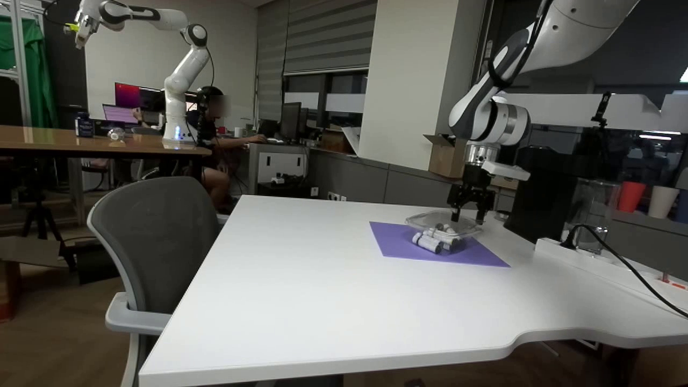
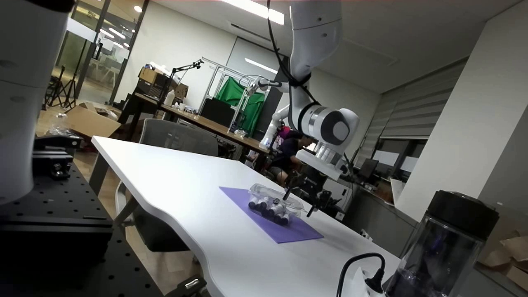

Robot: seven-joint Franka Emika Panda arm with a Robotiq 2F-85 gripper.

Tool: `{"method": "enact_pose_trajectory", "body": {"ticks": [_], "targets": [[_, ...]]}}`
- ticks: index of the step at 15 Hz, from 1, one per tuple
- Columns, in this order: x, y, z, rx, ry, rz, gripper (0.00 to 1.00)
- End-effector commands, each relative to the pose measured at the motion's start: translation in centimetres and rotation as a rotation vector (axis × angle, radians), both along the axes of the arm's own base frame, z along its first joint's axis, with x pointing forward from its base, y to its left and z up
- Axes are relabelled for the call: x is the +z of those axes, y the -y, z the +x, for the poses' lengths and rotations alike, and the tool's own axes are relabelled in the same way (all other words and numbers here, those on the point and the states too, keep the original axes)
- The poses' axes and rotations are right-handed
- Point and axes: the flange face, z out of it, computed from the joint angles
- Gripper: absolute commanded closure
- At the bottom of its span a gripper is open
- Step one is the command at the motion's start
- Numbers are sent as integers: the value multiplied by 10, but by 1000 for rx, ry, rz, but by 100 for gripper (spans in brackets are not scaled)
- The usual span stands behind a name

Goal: Close the lid on the clear container

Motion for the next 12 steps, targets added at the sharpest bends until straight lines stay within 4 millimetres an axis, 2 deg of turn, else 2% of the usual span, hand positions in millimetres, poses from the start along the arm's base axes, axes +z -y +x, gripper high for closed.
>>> {"method": "enact_pose_trajectory", "body": {"ticks": [1,7,12], "targets": [[-2,-3,14,30,-41,72,0],[1,-12,24,36,-26,13,0],[0,-27,20,14,-50,-24,0]]}}
